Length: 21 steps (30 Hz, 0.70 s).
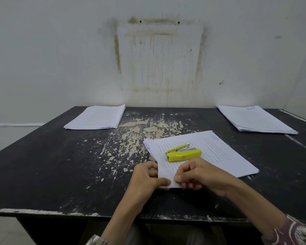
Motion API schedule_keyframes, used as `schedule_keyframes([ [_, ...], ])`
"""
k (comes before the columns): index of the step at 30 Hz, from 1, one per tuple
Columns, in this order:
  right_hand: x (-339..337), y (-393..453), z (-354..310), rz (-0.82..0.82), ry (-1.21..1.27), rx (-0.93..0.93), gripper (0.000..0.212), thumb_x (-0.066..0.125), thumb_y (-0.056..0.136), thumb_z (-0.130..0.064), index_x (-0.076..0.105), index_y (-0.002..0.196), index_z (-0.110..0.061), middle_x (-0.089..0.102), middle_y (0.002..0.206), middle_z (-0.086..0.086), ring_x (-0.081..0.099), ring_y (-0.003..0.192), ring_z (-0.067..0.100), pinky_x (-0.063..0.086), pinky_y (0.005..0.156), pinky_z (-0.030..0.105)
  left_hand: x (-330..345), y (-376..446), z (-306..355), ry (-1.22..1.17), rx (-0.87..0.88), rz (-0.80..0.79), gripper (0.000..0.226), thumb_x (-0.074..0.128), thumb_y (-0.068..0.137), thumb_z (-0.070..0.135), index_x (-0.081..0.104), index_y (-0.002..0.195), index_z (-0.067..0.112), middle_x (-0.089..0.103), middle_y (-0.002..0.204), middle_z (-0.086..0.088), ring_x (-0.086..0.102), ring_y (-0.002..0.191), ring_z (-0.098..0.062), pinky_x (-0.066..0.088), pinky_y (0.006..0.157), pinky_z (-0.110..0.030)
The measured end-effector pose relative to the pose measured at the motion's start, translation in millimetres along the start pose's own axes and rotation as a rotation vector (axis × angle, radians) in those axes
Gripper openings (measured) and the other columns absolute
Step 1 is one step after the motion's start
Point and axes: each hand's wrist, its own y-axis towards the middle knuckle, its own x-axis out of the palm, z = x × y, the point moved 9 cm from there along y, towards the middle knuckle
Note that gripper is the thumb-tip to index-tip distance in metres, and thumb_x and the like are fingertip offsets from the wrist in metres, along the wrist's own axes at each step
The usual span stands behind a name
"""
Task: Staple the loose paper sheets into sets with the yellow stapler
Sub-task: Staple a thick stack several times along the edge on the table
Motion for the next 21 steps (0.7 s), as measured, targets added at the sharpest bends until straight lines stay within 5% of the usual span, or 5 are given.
schedule_keyframes([
  [9,-117,-14,12,0.341,0.001,-0.006,0.016,0.058,0.082,0.005,0.065,0.068,-0.001,0.059,0.058,0.009,0.045,0.044,0.008,0.026,0.038,0.015,-31,29,1,0.060,-0.131,-0.027,0.020,0.054,0.079,-0.019,0.054,0.093,-0.006,0.066,0.088,-0.020,0.063,0.068,-0.025,0.055,0.046,-0.021],
  [16,-228,-38,61,0.634,-0.239,0.213,0.018,0.058,0.083,0.003,0.067,0.068,0.001,0.063,0.058,0.009,0.049,0.044,0.009,0.033,0.039,0.016,-54,56,5,0.200,-0.227,-0.064,0.018,0.050,0.083,-0.018,0.054,0.099,-0.011,0.064,0.076,-0.020,0.061,0.043,-0.017,0.050,0.038,-0.021],
  [21,-268,-49,84,0.730,-0.394,0.341,0.027,0.049,0.083,0.007,0.063,0.062,-0.002,0.063,0.061,0.011,0.052,0.049,0.014,0.038,0.045,0.020,-62,60,1,0.179,-0.236,-0.057,0.013,0.055,0.081,-0.016,0.059,0.091,-0.010,0.065,0.090,-0.026,0.062,0.063,-0.028,0.055,0.045,-0.022],
])
